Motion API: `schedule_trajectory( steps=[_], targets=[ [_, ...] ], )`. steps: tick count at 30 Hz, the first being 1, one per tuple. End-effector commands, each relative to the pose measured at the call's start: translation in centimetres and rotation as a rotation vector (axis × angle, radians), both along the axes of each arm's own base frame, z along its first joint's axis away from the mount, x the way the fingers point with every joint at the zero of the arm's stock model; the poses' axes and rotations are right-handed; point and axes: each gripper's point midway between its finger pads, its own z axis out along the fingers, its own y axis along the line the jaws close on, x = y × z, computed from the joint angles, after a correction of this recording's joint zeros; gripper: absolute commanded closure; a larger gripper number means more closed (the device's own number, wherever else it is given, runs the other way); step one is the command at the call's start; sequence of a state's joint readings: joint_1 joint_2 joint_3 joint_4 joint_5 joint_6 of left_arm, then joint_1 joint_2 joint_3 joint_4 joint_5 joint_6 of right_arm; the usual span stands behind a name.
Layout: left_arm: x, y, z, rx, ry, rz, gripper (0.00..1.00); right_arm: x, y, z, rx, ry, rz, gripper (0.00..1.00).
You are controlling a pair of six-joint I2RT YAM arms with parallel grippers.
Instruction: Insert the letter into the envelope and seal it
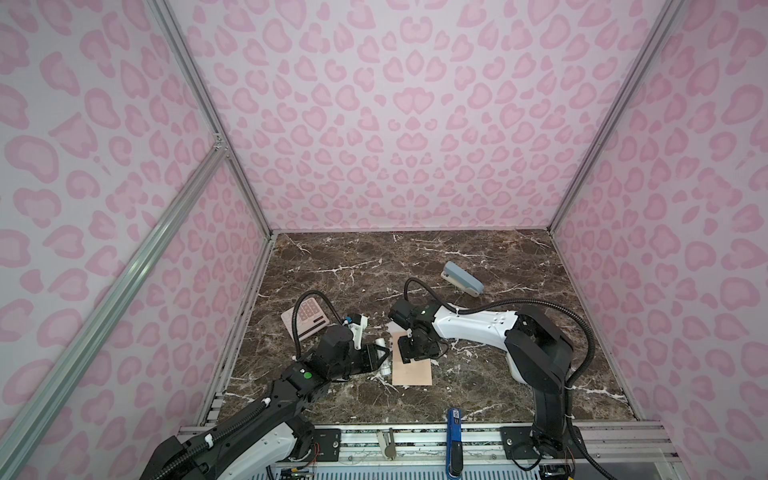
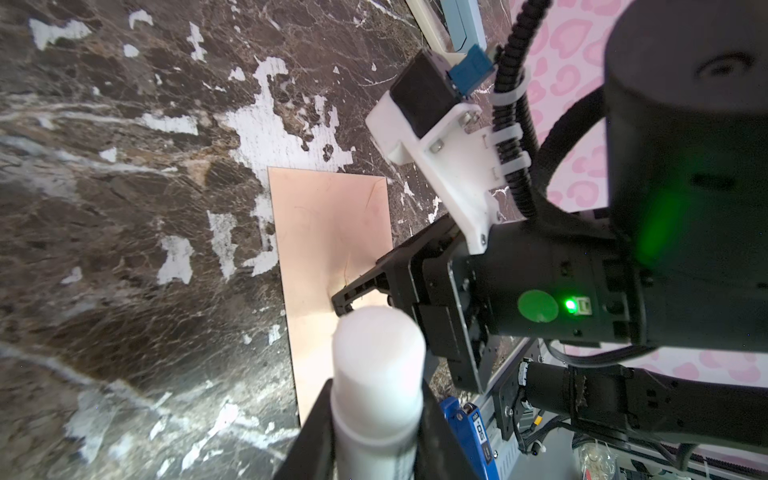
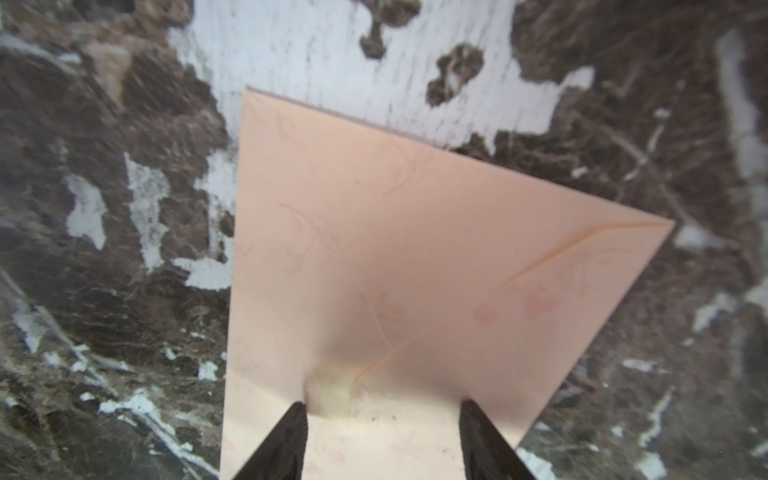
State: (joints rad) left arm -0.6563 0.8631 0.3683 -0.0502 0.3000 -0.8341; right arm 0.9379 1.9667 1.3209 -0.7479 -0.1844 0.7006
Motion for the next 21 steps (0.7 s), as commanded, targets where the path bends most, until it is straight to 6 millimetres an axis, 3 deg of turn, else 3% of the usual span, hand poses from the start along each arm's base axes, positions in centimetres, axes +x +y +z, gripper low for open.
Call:
schedule_trajectory(
  steps=[1,13,21],
  targets=[
    [0.4,-0.2,1.1,-0.015,-0.033,-0.004,0.88,-1.4,-0.2,-0.1,0.017,0.071,0.009,0.39],
    [0.7,-0.3,2.3,-0.005,-0.055,-0.007,0.88,0.9,-2.0,5.5,0.057,-0.029,-0.024,0.39],
    [1.1,-0.6,3.0,0.000,-0.064,-0.014,0.87,2.8,-4.2,8.1,0.085,-0.085,-0.072,0.40]
  ],
)
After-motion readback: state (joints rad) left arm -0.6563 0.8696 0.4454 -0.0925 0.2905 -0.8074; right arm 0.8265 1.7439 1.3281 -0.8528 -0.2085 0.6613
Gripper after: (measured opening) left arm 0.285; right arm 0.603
